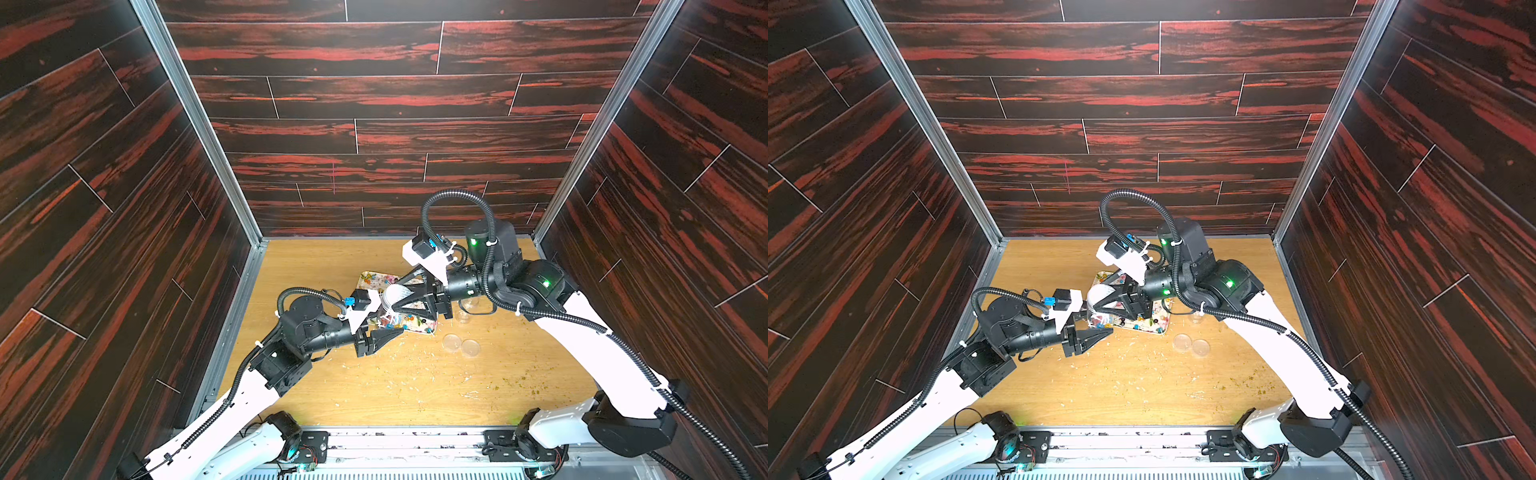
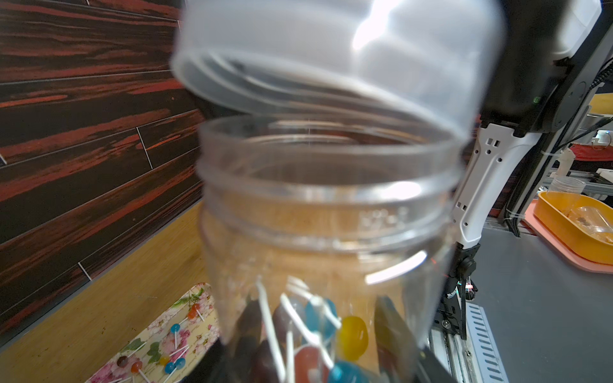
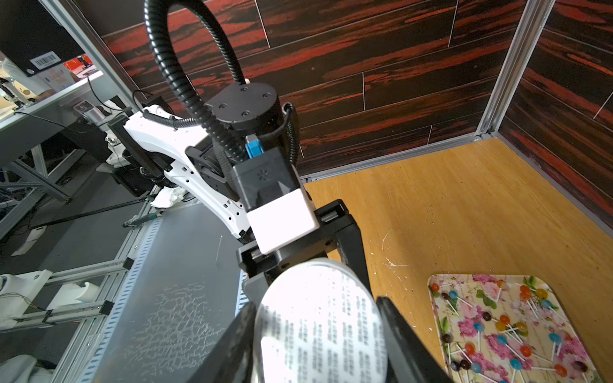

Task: Pour the candies out of the jar
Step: Unscrew the lid from the jar.

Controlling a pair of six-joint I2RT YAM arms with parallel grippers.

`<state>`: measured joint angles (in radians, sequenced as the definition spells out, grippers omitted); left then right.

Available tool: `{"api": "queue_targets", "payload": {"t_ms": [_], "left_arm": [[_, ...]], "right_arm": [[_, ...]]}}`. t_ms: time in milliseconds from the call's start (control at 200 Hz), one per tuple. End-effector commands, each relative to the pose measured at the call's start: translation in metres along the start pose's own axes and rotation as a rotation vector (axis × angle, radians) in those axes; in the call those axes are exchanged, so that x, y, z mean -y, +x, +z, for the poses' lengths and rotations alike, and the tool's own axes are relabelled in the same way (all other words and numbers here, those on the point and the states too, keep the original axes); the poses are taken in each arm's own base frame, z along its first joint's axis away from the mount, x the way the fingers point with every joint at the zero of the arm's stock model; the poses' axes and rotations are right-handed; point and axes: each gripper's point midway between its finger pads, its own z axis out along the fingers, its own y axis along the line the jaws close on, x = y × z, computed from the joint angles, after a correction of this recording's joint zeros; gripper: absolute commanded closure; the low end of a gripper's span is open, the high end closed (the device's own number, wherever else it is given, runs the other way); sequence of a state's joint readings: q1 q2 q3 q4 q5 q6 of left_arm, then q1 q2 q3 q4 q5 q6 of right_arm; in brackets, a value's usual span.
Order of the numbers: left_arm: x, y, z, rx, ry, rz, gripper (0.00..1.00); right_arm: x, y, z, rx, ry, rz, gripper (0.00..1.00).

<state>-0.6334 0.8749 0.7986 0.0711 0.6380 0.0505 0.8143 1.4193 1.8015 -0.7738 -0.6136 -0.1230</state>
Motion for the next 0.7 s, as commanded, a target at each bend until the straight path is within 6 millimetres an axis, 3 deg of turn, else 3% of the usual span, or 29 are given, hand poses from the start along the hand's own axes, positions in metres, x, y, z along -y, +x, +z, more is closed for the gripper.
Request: {"api": "queue_targets", "payload": {"t_ms": [0, 190, 696], "left_arm": [[-0.008, 0.003, -0.002, -0.017, -0.042, -0.04, 0.59], [-0.008, 0.004, -0.002, -0.022, -0.04, -0.044, 0.59], [-0.009, 0.006, -0.001, -0.025, -0.041, -0.046, 0.59]], "right_arm": [[-0.019, -0.017, -0.005, 0.061, -0.081, -0.044, 0.52], [-0.014, -0.008, 0.003, 0.049, -0.098, -0.011, 0.52], [-0.03, -0.017, -0.002, 0.067, -0.178, -0.015, 0.52]]}}
